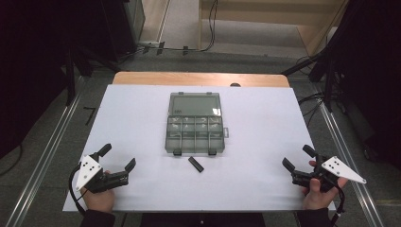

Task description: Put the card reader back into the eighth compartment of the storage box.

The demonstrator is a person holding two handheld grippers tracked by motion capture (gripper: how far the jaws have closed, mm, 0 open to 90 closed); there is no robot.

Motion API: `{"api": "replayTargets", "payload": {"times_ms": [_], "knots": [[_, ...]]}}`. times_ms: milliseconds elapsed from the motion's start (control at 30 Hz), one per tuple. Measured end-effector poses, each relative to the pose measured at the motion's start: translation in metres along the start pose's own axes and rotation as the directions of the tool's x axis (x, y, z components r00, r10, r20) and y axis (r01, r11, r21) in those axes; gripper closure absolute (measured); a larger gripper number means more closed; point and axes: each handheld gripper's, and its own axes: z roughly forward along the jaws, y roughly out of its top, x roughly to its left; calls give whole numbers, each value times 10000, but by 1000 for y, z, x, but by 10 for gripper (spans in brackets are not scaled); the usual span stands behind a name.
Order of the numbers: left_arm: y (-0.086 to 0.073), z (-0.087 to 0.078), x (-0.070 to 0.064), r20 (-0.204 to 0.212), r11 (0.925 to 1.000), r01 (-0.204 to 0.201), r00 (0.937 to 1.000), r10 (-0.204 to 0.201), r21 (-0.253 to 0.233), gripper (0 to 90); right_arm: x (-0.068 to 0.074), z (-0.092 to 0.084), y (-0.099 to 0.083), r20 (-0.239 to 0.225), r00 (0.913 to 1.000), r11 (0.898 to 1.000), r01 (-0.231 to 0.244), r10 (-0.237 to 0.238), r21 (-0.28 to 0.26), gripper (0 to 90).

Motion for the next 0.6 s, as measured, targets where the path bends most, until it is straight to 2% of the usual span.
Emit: {"api": "replayTargets", "payload": {"times_ms": [100, 200, 433, 467, 600], "knots": [[0, 0, -1, 7, 10000, -21, 10000, 21, 41, 23, 2, 0, 1, 23, 10000, 9999, 93, -93, 87, 11], [0, 0, -2, -3, 9999, -94, 10000, 94, 73, 23, 6, 2, 5, -480, 9987, 9997, 156, -147, 171, 11], [-1, 0, -2, -83, 9999, -116, 9999, 117, 75, 23, 20, 8, 15, -690, 9962, 9975, 562, -532, 420, 11], [-1, 0, -2, -82, 9999, -119, 9999, 120, 70, 23, 23, 11, 19, -929, 9936, 9965, 687, -640, 474, 11], [-1, 0, -3, -88, 9998, -178, 9998, 179, 93, 23, 32, 14, 28, -1253, 9888, 9949, 877, -809, 503, 11]]}}
